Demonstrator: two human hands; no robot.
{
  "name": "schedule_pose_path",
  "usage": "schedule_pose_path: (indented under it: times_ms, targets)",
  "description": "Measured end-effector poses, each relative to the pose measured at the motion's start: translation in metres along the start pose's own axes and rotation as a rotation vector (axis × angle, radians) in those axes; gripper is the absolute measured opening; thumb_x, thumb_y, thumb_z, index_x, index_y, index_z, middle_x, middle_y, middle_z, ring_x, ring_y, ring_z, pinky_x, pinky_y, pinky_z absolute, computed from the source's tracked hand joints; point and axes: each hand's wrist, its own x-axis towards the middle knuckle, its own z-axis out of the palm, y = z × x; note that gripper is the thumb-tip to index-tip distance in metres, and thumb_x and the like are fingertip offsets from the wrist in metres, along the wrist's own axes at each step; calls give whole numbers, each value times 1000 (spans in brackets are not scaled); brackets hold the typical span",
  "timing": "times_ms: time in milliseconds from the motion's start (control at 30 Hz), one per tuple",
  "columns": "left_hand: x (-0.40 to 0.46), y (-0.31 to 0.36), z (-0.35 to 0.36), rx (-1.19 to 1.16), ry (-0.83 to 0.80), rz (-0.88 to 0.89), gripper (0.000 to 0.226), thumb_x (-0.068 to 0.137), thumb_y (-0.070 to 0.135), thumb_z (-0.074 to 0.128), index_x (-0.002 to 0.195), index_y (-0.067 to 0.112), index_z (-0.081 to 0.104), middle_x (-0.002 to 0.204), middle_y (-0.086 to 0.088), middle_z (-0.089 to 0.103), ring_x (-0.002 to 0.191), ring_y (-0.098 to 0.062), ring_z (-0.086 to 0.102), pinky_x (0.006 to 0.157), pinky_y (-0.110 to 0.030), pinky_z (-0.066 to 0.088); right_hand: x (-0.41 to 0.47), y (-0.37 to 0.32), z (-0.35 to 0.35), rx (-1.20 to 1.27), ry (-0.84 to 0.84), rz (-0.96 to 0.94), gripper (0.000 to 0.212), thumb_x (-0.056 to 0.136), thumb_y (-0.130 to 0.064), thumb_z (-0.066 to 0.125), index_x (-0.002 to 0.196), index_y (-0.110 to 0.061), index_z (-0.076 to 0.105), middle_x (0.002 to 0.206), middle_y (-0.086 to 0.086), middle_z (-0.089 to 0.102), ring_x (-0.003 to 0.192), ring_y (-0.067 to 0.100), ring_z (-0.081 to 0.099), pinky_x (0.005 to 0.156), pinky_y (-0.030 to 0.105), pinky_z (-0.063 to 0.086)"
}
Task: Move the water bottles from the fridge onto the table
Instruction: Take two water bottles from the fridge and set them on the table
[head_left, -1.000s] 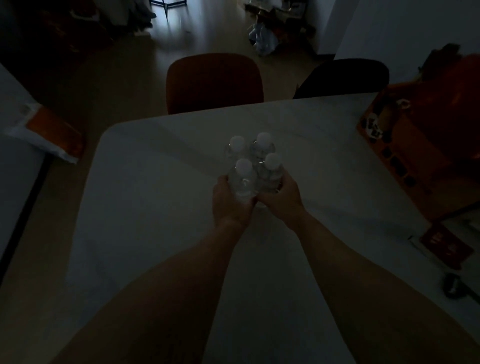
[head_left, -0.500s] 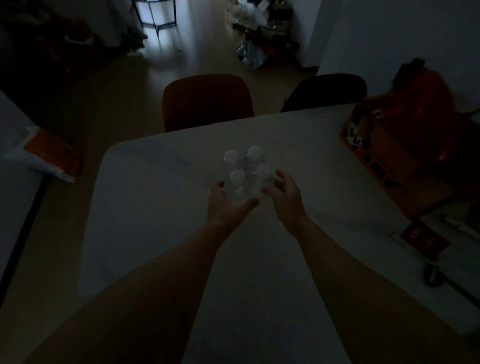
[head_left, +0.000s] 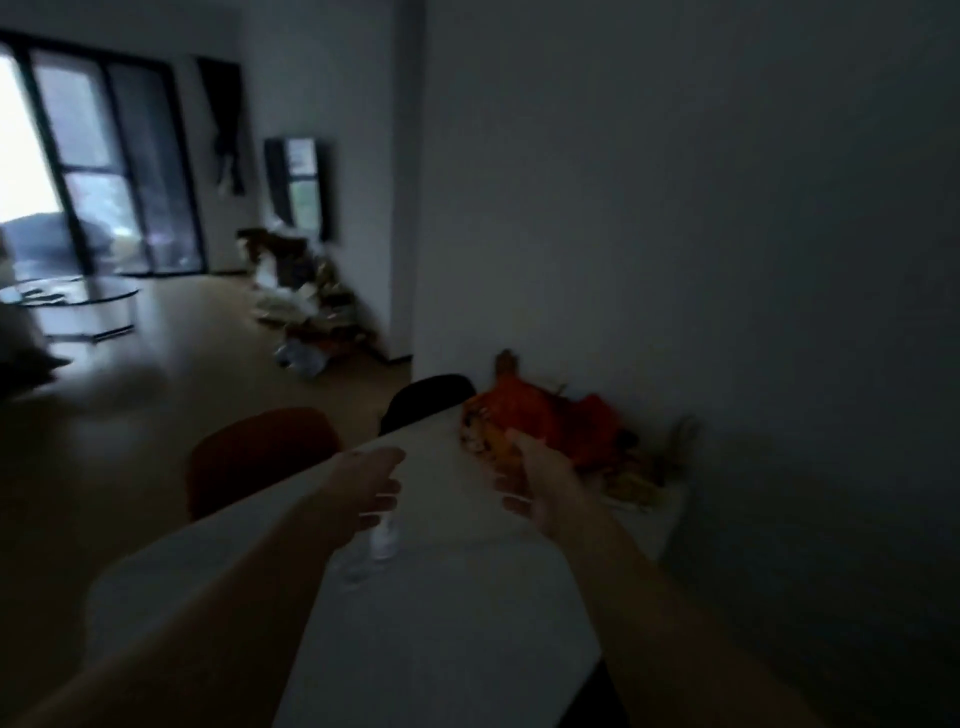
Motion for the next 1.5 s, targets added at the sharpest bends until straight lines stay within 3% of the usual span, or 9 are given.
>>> schedule_pose_path:
  times_ms: [167, 300, 467, 700, 833, 1000, 1133, 1300, 1500]
  targets:
    - [-158, -13, 56, 40, -300, 74, 23, 95, 34, 55, 106, 13, 59, 103, -11, 61, 92, -25, 56, 74, -31, 39, -172, 1, -84, 98, 288, -73, 40, 90, -45, 64, 112, -12, 65, 102, 12, 67, 83, 25, 63, 77, 34, 54]
    - [-290, -42, 111, 155, -558, 101, 17, 92, 31, 59, 91, 14, 61, 84, -6, 60, 71, -20, 53, 62, -28, 36, -335, 27, -170, 112, 413, -92, 24, 94, -39, 58, 79, -21, 57, 75, 3, 57, 56, 12, 52, 45, 17, 39]
    - [-421, -61, 188, 172, -722, 111, 24, 96, 32, 53, 79, 16, 58, 74, -8, 59, 61, -21, 51, 58, -24, 32, -478, 61, -258, 60, 452, -1, 21, 95, -29, 48, 80, -16, 56, 79, 4, 62, 63, 17, 57, 61, 27, 37]
    - [-602, -109, 309, 299, -1115, 84, 33, 97, 16, 49, 67, 7, 58, 48, -7, 57, 36, -16, 52, 37, -15, 31, -678, 91, -396, 127, 601, -65, 31, 87, -50, 61, 89, -19, 66, 70, -3, 70, 60, 12, 66, 56, 21, 50]
    - [-689, -133, 382, 331, -1207, 77, 16, 86, 20, 69, 82, 4, 70, 74, -14, 67, 62, -27, 61, 59, -29, 43, -759, 111, -495, 263, 778, -93, 39, 93, -42, 59, 106, -7, 69, 95, 14, 75, 77, 23, 70, 72, 31, 56]
    - [-769, -147, 494, 333, -1221, 113, 13, 88, 21, 64, 93, 9, 65, 61, -9, 63, 46, -18, 54, 41, -19, 34, -819, 129, -621, 312, 937, -174, 35, 99, -33, 55, 102, 1, 63, 89, 16, 62, 74, 25, 57, 64, 33, 44]
    - [-798, -139, 571, 322, -1110, 138, 18, 83, 25, 67, 78, 7, 69, 63, -11, 66, 55, -21, 58, 52, -23, 39, -821, 134, -712, 288, 917, -189, 31, 100, -30, 54, 108, -3, 64, 79, 10, 68, 68, 20, 63, 66, 32, 46]
    - [-793, -119, 649, 217, -895, 234, 16, 84, 23, 65, 73, 12, 65, 60, -3, 65, 55, -18, 58, 50, -22, 42, -771, 127, -796, 349, 819, -158, 32, 97, -37, 57, 76, -13, 61, 63, 5, 54, 50, 15, 46, 51, 24, 33]
    - [-730, -95, 784, 196, -771, 339, 10, 79, 21, 67, 82, 11, 67, 77, -8, 67, 67, -23, 61, 62, -29, 49, -679, 106, -884, 261, 786, -144, 24, 97, -39, 56, 92, -16, 63, 75, 4, 63, 63, 18, 56, 56, 27, 41]
